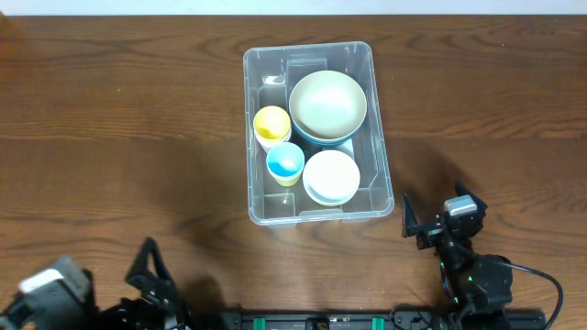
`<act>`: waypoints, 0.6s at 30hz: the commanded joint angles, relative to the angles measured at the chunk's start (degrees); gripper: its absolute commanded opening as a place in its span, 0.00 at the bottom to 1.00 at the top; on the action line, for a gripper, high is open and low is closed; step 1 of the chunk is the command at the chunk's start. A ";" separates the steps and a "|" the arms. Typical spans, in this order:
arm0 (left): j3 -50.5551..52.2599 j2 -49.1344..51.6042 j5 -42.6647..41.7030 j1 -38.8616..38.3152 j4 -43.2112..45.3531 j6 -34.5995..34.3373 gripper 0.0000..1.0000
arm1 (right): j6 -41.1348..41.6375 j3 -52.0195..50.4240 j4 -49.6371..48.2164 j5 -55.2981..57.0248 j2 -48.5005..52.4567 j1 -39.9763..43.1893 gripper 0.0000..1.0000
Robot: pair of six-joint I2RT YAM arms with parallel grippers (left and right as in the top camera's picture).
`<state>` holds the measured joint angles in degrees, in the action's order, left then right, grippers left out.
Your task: Pack container
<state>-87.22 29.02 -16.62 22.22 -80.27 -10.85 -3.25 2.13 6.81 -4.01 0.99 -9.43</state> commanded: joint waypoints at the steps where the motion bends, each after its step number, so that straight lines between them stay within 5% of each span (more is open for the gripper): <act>1: 5.68 -2.12 -2.25 -3.98 0.59 4.24 0.98 | -0.68 -0.44 0.09 0.59 -0.13 0.81 0.99; 8: 15.43 -3.15 -2.21 -17.16 0.44 14.27 0.98 | -0.68 -0.44 0.09 0.59 -0.13 0.81 0.99; 18: 18.27 -2.91 -2.23 -20.33 10.95 5.77 0.98 | -0.68 -0.44 0.09 0.59 -0.13 0.81 0.99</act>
<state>-69.49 26.30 -18.09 2.15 -69.71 -2.22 -3.25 2.11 6.81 -4.01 1.02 -9.43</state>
